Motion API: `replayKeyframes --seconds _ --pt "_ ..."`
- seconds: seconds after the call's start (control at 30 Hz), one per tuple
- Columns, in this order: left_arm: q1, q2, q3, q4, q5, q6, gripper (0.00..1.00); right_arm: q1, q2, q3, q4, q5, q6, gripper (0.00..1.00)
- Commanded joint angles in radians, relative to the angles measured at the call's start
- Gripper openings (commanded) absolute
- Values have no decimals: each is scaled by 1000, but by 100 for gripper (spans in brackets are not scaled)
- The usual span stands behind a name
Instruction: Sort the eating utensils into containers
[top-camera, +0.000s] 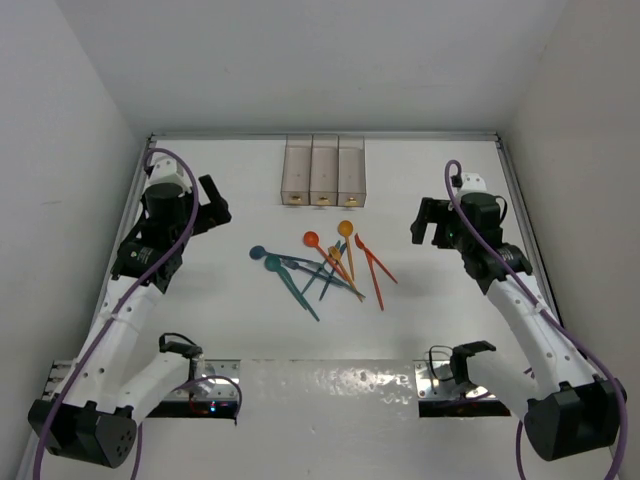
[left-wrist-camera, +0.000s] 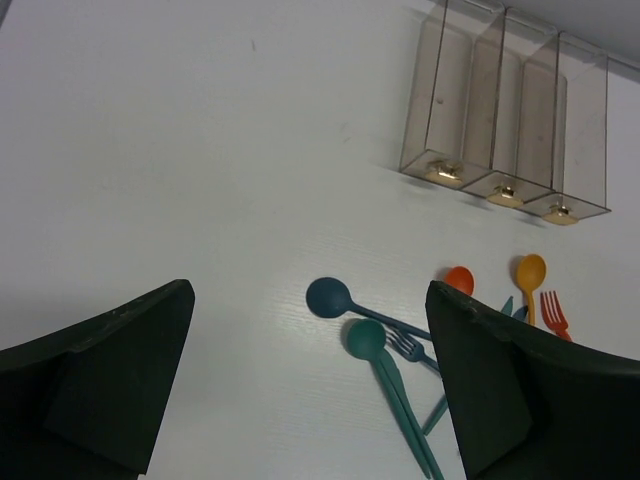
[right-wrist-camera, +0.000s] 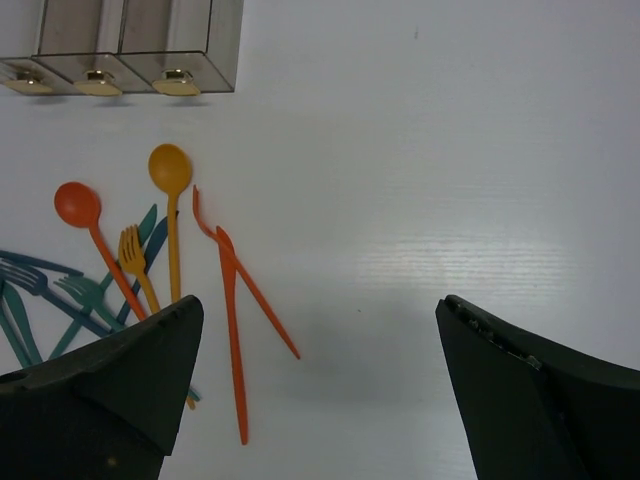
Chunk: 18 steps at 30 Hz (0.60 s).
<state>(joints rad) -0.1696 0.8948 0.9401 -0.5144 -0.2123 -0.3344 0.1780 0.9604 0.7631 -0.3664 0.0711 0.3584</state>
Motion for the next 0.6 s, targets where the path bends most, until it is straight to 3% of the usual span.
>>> replayKeyframes --seconds 0.0,0.17,0.37,0.57 --pt "-7 -14 12 28 47 9 100 -6 -5 -4 49 -31 -7 99" --pt "-7 -8 -37 48 45 8 100 -5 43 5 14 -120 -59 98" --pt "-7 -2 -107 86 142 47 100 11 164 42 -23 -102 -102 70" --pt "-7 55 -168 106 174 67 100 132 325 68 15 -45 -166 46"
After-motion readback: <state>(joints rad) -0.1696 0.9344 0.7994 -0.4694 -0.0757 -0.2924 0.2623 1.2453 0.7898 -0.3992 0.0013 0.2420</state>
